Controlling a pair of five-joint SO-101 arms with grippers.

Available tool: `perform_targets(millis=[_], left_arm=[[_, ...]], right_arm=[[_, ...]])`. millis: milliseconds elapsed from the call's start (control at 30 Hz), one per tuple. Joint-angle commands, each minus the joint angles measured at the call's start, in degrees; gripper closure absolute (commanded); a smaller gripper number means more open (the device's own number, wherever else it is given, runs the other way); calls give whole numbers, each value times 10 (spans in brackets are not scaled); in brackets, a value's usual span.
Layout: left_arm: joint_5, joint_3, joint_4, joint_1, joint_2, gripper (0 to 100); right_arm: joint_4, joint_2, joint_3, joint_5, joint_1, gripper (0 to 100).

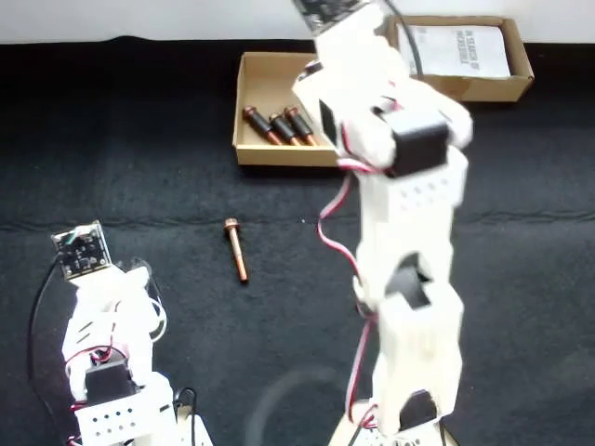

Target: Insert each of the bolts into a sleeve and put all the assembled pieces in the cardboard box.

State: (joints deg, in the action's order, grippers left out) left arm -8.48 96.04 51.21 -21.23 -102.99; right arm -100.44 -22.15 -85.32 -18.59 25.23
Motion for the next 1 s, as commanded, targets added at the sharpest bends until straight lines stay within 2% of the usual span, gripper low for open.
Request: perform_targets(millis=[0, 233, 367, 500, 700, 833, 967], left_arm=[[3, 11, 4, 10, -1, 909], [3, 11, 25, 32, -1, 909], [3, 11, 86, 77, -5, 912], [3, 1, 97, 85, -6, 912], [-1, -74, 131, 105, -1, 913], [2, -142, 178, 128, 0, 913], [3, -218, 186, 129, 56, 913]], right_arm=[[-6, 167, 143, 7, -4, 991], [-6, 361, 345, 11, -35, 991], [-6, 460, 449, 41, -67, 991], [-6, 555, 576, 85, -101, 991], [6, 669, 770, 131, -152, 991], [36, 749, 880, 130, -177, 991], [51, 826, 967, 129, -182, 991]])
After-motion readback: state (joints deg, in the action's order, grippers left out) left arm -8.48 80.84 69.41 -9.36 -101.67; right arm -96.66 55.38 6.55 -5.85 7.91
